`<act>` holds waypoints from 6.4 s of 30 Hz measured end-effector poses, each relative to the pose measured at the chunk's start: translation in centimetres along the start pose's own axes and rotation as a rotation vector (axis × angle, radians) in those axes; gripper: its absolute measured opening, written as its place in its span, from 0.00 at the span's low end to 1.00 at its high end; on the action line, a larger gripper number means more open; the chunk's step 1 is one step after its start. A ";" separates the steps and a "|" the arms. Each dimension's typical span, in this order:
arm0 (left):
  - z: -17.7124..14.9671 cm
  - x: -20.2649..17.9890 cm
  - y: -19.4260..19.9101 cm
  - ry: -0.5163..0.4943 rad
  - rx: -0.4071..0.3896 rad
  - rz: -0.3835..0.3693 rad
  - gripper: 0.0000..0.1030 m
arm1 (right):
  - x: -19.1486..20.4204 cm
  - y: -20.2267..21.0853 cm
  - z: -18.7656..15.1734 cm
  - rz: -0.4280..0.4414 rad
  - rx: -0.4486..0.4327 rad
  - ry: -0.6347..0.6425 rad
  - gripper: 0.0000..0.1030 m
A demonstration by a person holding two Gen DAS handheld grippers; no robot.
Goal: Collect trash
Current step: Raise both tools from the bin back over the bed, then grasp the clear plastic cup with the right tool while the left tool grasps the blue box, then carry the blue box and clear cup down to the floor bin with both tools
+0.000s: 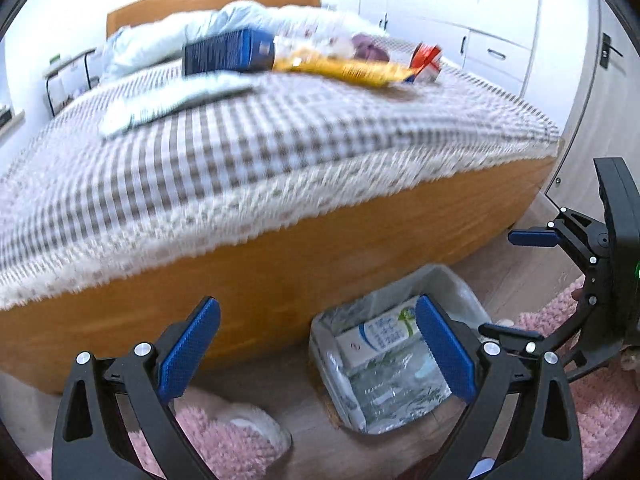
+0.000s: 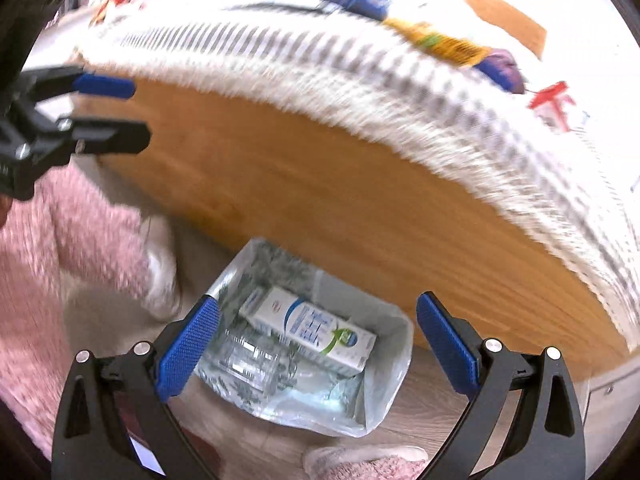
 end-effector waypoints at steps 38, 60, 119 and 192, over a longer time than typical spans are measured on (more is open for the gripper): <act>19.5 -1.1 -1.1 0.052 -0.269 -0.044 0.93 | -17.0 6.2 12.9 -0.236 -0.483 -0.388 0.92; 27.0 5.2 -9.0 0.128 -0.224 0.018 0.93 | -21.9 -5.2 21.7 0.010 -0.382 -0.797 0.92; 30.7 6.0 -17.3 0.351 -0.074 0.461 0.86 | -28.3 6.4 16.0 -0.162 -0.623 -0.803 0.03; 9.2 -8.9 5.6 -0.019 -0.136 -0.336 0.65 | -8.2 10.3 0.5 -0.024 -0.240 -0.437 0.03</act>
Point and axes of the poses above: each gripper's, at about its wrist camera, not at the fingertips, and y roughly against the way its jaws point, x to its left, z to its top, the point moved 6 cm from there along -y, roughly the way its jaws point, and after that the axes turned 10 degrees about y, right-handed, at the moved point
